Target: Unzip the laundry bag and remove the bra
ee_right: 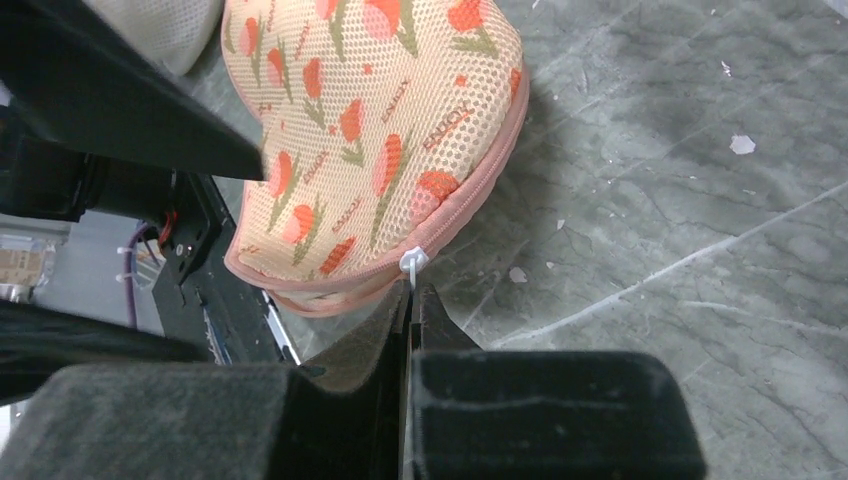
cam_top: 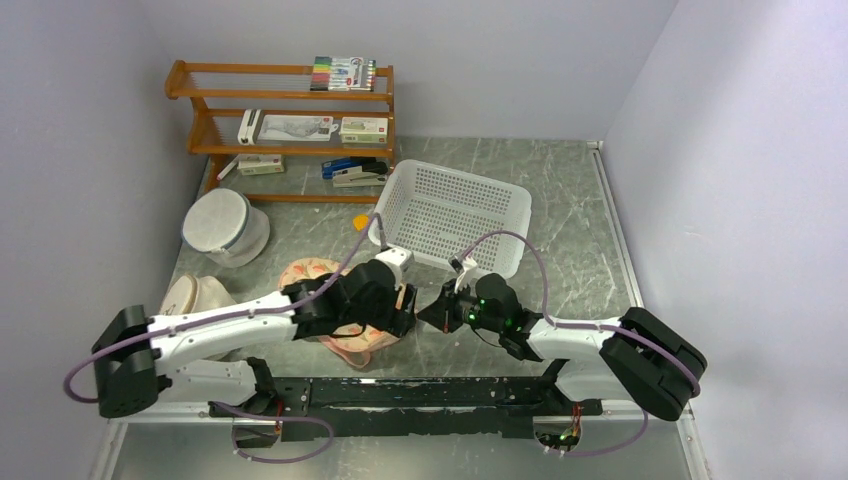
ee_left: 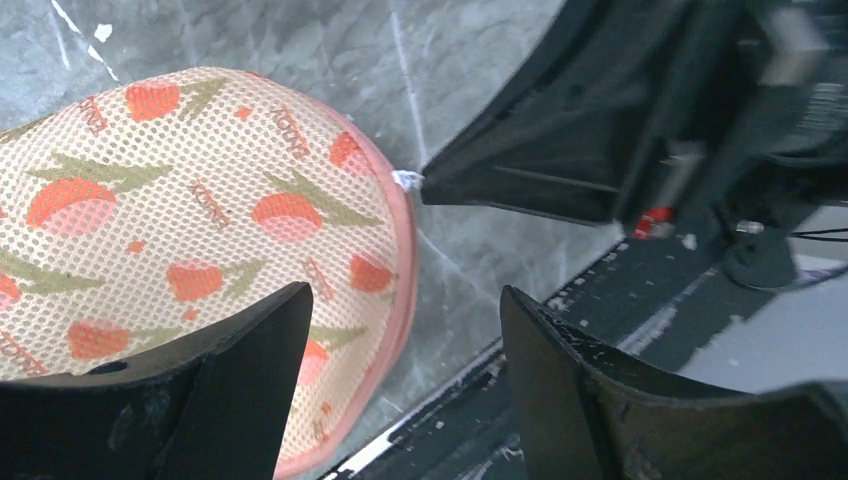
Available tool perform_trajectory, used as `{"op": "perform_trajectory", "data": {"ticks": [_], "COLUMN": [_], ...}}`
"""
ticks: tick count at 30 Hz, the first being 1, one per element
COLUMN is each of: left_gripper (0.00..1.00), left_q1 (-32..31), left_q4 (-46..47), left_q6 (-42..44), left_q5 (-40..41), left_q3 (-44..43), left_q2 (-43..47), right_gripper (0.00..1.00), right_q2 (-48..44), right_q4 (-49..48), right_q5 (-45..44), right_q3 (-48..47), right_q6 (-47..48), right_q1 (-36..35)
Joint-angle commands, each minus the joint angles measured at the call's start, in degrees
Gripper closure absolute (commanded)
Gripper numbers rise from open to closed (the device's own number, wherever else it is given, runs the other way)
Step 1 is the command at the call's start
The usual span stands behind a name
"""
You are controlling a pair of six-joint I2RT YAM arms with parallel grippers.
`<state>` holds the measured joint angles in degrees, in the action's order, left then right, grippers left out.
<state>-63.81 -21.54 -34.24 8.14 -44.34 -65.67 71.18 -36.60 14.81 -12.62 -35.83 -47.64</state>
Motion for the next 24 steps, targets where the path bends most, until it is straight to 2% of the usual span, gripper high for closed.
{"op": "perform_trajectory", "data": {"ticks": [1,4,9,15,20,24], "left_gripper": [0.22,0.26,0.33,0.49,0.79,0.93], "left_q1": [0.0,-0.01,0.0,0.0,0.0,0.0], "left_q4": [1.33,1.08,4.77,5.15,2.06,0.17], "left_q6": [2.39,3.24,3.19,2.9,3.45,3.98], "left_q5": [4.58,6.13,3.69,4.21,6.12,4.71], "left_q3": [-2.32,-3.4,-2.44,-2.03,-1.79,-0.23], "left_q2": [-6.13,-9.11,-12.46,-15.72,-15.36,-11.76], "right_gripper": [1.0,1.0,1.0,1.0,1.0,1.0], "right_q2": [-1.4,-1.65,-1.46,-0.47,-1.05,-0.52], "right_q4": [-3.68,-3.28,-5.12,-5.46,-3.5,-2.61], "right_q5": [1.07,1.4,1.79,1.93,-0.27,-2.55], "right_q3": [0.45,0.29,1.55,1.39,1.13,0.9], "right_q6": [-0.63,-0.56,-1.48,-1.52,-0.5,0.89], "right_q1": [-0.31,-0.43,-0.56,-0.67,-0.64,-0.64]}}
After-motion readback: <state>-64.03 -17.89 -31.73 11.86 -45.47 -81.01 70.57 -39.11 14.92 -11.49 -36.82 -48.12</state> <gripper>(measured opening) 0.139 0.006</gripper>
